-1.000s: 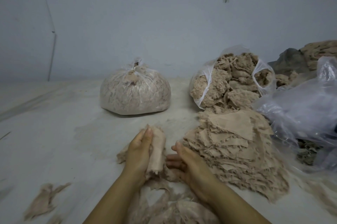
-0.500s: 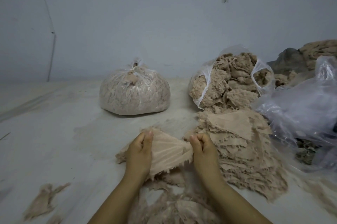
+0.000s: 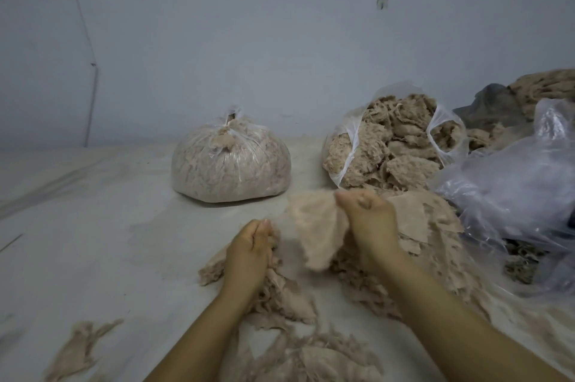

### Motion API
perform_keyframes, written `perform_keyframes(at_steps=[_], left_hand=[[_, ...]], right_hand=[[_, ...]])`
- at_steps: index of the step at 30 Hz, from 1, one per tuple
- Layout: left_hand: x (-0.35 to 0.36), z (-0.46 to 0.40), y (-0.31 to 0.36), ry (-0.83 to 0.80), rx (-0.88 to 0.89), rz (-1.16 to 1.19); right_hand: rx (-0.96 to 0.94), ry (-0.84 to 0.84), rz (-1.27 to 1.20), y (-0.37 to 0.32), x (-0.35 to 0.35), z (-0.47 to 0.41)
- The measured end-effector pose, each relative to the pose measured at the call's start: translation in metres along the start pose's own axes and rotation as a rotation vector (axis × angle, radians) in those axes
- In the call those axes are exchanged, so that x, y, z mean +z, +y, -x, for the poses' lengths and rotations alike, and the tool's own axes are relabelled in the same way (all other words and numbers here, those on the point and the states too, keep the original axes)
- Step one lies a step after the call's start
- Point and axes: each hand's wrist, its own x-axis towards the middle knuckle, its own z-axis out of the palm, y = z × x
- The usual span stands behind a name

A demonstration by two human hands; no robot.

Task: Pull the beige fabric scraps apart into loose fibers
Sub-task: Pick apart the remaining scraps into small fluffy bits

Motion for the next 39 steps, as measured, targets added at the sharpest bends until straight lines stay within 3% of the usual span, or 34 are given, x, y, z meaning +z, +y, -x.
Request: perform_keyframes(at_steps=[3,6,8,11,14,16,20,25,30,33,35,39], left_hand=[[-0.013,-0.004,-0.01,-0.194,-0.016,-0.136],[-0.024,0.005,-0.024,-0.544,-0.02,-0.39],[-0.025,0.01,-0.037,-0.672,0.026,-0.566],[-0.017,0.015,-0.037,-0.617,0.133,-0.603],[-0.012,0.016,-0.028,-0.525,0.16,-0.465],[-0.012,0.017,-0.022,-0.486,0.175,-0.401],[-0.015,0.02,-0.027,-0.375,0.17,-0.382],[-0.016,0.02,-0.037,-0.316,0.088,-0.435],[-0.016,0.024,-0.029,-0.347,0.331,-0.578],[-0.018,0.027,-0.025,-0.291,0.492,-0.604],[-0.016,0.029,-0.024,-0.295,0.415,-0.481],[-0.01,0.029,-0.03,-0.392,0.25,-0.376]], right_hand=[[-0.037,0.104,0.235,-0.017,-0.034,-0.038],[-0.163,0.096,0.823,-0.018,-0.061,-0.047],[-0.315,0.101,0.974,-0.011,-0.058,-0.032],[-0.432,-0.093,0.791,0.009,-0.03,0.008],[-0.24,-0.466,0.721,0.04,-0.001,0.044],[-0.172,-0.557,0.692,0.058,0.008,0.054],[-0.11,-0.448,0.503,0.069,0.012,0.059],[-0.187,-0.299,0.394,0.068,0.011,0.064],[-0.118,-0.14,0.263,0.064,0.014,0.06],[0.096,-0.23,0.035,0.062,0.011,0.061],[0.194,-0.376,-0.049,0.064,0.011,0.064],[-0.082,-0.459,0.232,0.069,0.012,0.065]])
